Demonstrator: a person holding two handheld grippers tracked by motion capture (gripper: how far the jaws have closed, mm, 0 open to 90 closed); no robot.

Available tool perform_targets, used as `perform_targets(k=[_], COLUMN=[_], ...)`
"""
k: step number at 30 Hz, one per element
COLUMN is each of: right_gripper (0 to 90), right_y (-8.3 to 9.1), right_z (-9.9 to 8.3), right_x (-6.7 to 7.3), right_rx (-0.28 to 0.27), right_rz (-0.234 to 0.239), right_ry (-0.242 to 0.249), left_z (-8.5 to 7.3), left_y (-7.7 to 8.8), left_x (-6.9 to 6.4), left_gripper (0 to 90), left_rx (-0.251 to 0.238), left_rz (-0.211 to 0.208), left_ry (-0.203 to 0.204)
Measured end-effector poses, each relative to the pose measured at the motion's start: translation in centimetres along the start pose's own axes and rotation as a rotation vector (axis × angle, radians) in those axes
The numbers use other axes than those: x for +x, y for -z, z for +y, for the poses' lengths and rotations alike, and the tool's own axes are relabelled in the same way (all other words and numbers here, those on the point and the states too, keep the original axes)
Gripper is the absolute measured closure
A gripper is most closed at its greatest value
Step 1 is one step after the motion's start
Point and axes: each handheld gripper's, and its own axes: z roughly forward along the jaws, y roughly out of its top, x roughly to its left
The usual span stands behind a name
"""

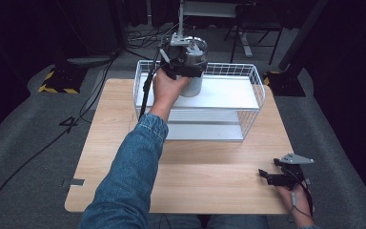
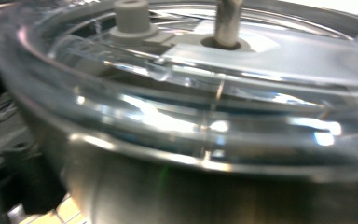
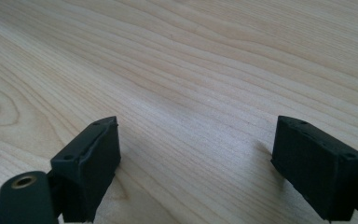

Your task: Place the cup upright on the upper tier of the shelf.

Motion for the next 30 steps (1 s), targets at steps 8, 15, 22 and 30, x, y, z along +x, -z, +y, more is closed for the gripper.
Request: perform_targets(k=[8,15,22,30], right_gripper=[15.4,15.3,15.3,14.9], right_y=[0.0,0.0,0.0,-0.1], right_z=[0.0,0.0,0.0,0.1], right_x=[0.0,0.0,0.0,0.0], right_rx=[0.001,0.001,0.000,0.003], right_rz=[0.000,0.001,0.002,0.004], right_ry=[0.000,0.000,0.000,0.002], left_z=[-0.3,-0.3,-0.4,-0.8], left_y=[0.9,2.7,5.0,8.5], left_x=[-0.2,-0.5,-1.1,-2.3], left_gripper=[0.0,0.0,0.0,0.0], left_rx=[-0.053,-0.073,-0.091,-0.119], left_rz=[0.012,0.026,0.016,-0.010], left_ry=[0.001,-0.016,-0.022,-0.039])
